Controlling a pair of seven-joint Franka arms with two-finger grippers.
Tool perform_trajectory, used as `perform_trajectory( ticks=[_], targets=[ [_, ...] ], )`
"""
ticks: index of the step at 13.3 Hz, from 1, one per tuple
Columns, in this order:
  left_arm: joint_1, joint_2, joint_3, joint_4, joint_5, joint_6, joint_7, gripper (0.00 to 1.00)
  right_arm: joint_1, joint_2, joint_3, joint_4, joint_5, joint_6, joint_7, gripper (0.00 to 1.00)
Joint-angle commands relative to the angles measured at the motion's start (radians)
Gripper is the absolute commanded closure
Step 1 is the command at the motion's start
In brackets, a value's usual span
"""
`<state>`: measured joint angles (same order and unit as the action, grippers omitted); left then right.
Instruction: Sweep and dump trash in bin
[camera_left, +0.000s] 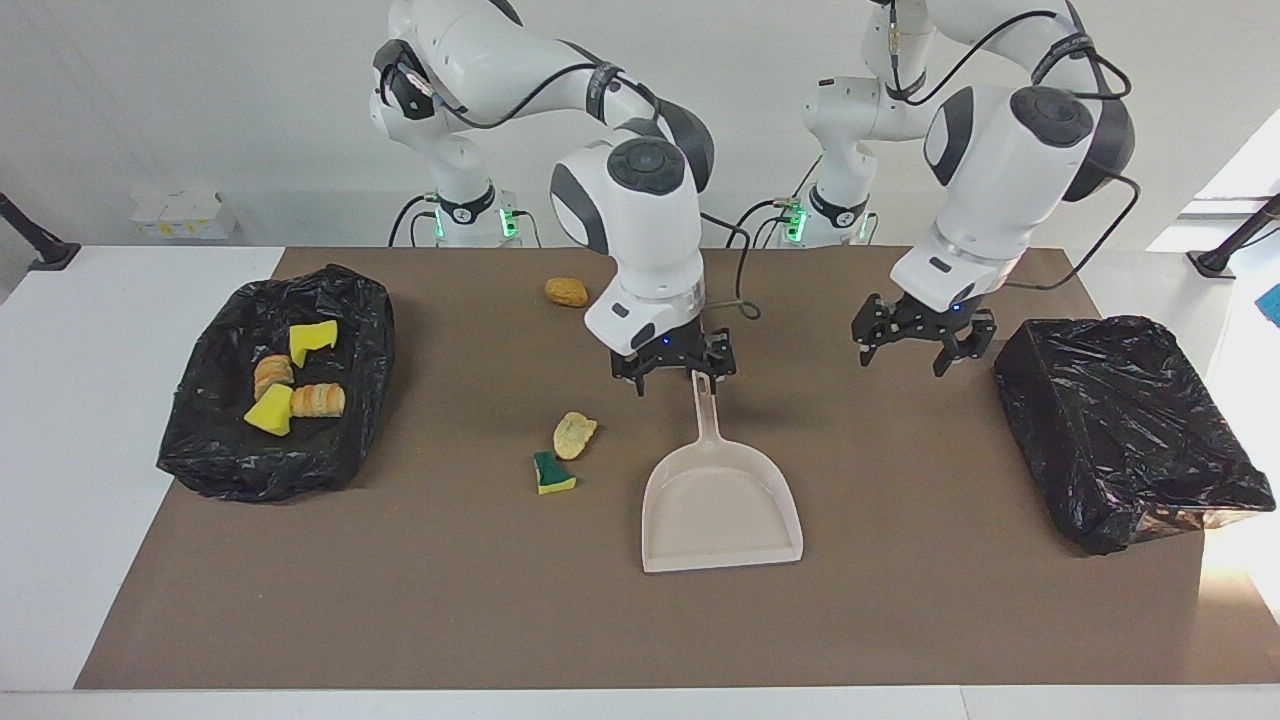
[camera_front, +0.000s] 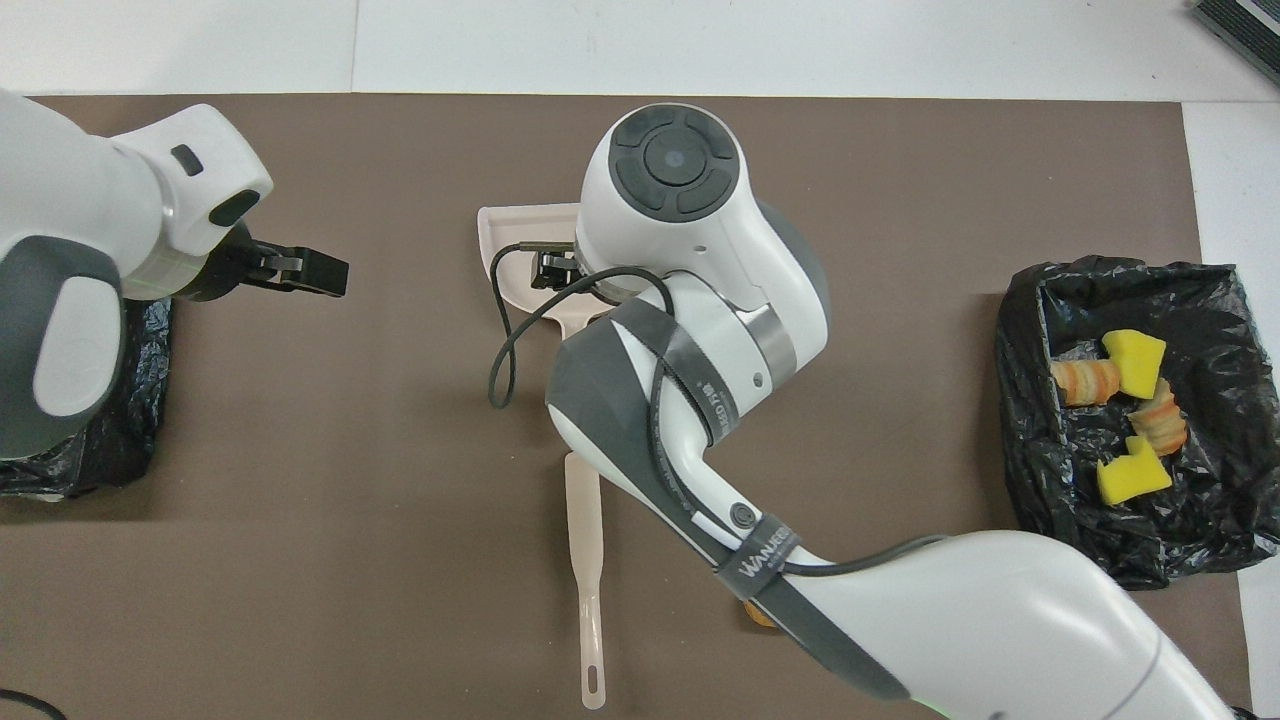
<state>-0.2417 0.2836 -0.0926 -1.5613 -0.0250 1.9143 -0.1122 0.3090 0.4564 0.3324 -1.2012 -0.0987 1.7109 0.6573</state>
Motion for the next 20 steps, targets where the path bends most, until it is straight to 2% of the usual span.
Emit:
perform_trajectory(
  ticks=[1,3,5,6,9,11,13,15,16,17,18,20],
  targets=[
    [-0.057,0.117,0.011,0.087,0.007,0.046,-0.113,0.00,0.062,-0.223,0.011,-0.281,0.022,-0.060,0.002,0.00],
    [-0.102,0.144,0.011,0.083,0.007,0.064,-0.176,0.00,0.067,-0.316,0.010,-0.441,0.086,-0.033,0.004,0.00],
    [-0.146,0.152,0.011,0.046,0.010,0.117,-0.214,0.00,0.062,-0.402,0.010,-0.608,0.212,0.121,0.036,0.00],
    [-0.184,0.152,0.011,0.024,0.010,0.127,-0.266,0.00,0.068,-0.422,0.010,-0.689,0.221,0.215,0.060,0.00],
    [-0.249,0.137,0.011,-0.095,0.011,0.234,-0.296,0.00,0.117,-0.415,0.010,-0.765,0.223,0.256,0.059,0.00],
    [-0.258,0.158,0.011,-0.123,0.010,0.252,-0.299,0.00,0.131,-0.421,0.011,-0.855,0.223,0.329,0.061,0.00],
    [-0.266,0.172,0.011,-0.119,0.001,0.229,-0.296,0.00,0.189,-0.415,0.010,-0.931,0.220,0.425,0.085,0.00],
    [-0.263,0.160,0.010,-0.108,-0.001,0.188,-0.294,0.00,0.278,-0.395,0.008,-0.989,0.208,0.519,0.140,0.08],
    [-0.269,0.149,0.010,-0.105,-0.012,0.155,-0.297,0.00,0.291,-0.392,0.010,-1.003,0.208,0.554,0.146,0.09],
    [-0.272,0.146,0.010,-0.105,-0.019,0.143,-0.299,0.15,0.291,-0.395,0.008,-1.020,0.208,0.555,0.147,0.09],
    [-0.277,0.144,0.010,-0.106,-0.019,0.135,-0.300,0.24,0.291,-0.400,0.008,-1.035,0.206,0.555,0.145,0.09],
    [-0.283,0.141,0.010,-0.106,-0.021,0.118,-0.302,0.33,0.291,-0.400,0.008,-1.040,0.206,0.559,0.145,0.12]
  ],
)
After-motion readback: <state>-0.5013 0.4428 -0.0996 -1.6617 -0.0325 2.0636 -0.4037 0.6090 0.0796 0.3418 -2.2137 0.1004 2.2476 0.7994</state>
